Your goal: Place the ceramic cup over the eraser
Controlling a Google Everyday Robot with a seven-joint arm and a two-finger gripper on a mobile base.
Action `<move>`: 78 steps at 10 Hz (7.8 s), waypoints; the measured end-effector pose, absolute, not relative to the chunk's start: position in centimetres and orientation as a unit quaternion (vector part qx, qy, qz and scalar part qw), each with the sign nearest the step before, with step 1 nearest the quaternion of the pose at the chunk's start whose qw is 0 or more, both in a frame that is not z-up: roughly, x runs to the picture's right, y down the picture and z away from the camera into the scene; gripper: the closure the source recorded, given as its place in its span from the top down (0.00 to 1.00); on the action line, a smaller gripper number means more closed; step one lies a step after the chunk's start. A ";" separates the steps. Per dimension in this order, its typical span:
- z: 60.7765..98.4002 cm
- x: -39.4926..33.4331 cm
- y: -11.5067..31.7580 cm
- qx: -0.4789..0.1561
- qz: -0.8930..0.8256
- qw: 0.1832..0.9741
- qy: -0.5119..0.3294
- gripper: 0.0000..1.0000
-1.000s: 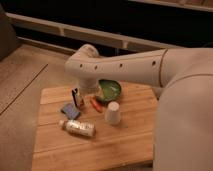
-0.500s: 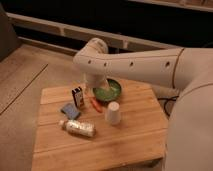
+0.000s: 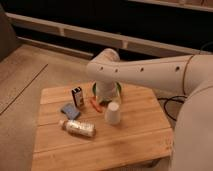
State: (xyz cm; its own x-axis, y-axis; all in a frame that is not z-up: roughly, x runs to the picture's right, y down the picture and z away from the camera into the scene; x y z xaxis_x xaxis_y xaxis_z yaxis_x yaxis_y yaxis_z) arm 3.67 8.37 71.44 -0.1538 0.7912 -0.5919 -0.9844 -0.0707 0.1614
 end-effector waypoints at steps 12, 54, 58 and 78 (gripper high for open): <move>77.5 11.7 9.4 -0.138 0.717 0.611 0.306 0.65; 65.9 5.1 -9.2 -0.043 0.689 0.682 0.240 0.00; 69.1 0.7 -10.8 -0.066 0.656 0.721 0.214 0.00; 71.8 -18.0 -7.7 -0.155 0.487 0.857 0.063 0.00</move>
State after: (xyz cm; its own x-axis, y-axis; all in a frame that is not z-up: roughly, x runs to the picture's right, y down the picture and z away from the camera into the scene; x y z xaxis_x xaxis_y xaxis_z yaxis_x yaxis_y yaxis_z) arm -17.95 -7.66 71.81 0.5176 0.8154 -0.2593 -0.8546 0.4776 -0.2040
